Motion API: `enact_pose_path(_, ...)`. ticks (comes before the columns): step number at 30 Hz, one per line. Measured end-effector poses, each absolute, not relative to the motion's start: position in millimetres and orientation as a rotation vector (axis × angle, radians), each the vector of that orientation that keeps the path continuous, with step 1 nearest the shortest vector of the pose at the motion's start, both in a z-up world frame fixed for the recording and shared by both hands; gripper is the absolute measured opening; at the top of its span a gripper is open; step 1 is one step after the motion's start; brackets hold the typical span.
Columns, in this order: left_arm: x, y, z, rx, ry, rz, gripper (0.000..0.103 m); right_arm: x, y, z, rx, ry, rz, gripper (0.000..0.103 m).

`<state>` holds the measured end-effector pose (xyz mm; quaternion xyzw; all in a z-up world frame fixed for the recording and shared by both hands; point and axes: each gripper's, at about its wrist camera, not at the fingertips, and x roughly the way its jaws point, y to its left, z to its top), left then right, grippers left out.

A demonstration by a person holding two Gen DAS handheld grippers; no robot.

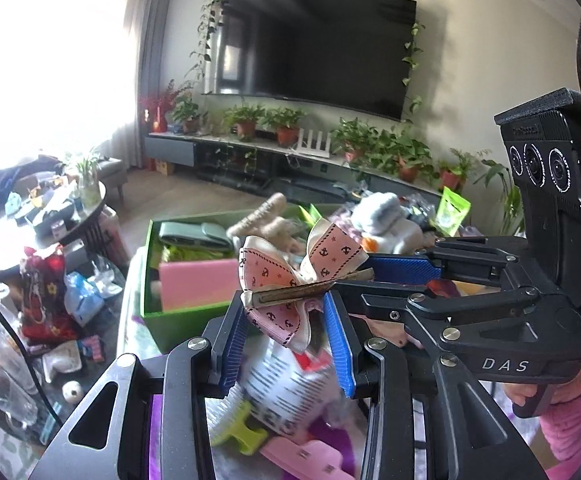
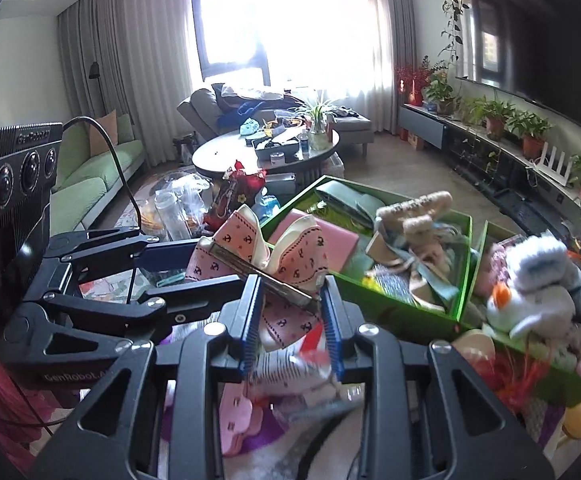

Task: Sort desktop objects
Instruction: 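Lower the pink bow into the green box compartment beside the pink sponge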

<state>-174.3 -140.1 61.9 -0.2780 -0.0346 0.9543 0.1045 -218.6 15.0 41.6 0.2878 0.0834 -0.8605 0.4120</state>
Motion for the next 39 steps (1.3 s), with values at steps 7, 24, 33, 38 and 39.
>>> enact_pose_path(7,-198.5,-158.8,69.9,-0.8,-0.074,2.846,0.039,-243.9,-8.2,50.9,0.679,0.205,-2.154,0.03)
enact_pose_path(24,-273.2,-186.4,62.3,-0.805,-0.023,2.86,0.039,-319.7,-42.5,47.3,0.689,0.189,-2.154,0.031)
enact_pose_path(33,-299.2,-201.8,43.7,-0.849,-0.049,2.866,0.039,-348.7,-59.7,29.0,0.736,0.18,-2.132,0.031)
enact_pose_path(38,-311.5,-207.3,31.4,-0.888,-0.073,2.859,0.039,-363.4,-68.2,18.9,0.763,0.188,-2.125,0.031)
enact_pose_path(39,-314.4,-208.9,28.8,-0.897,-0.081,2.856,0.038,-365.5,-70.4,17.1,0.769,0.193,-2.124,0.031)
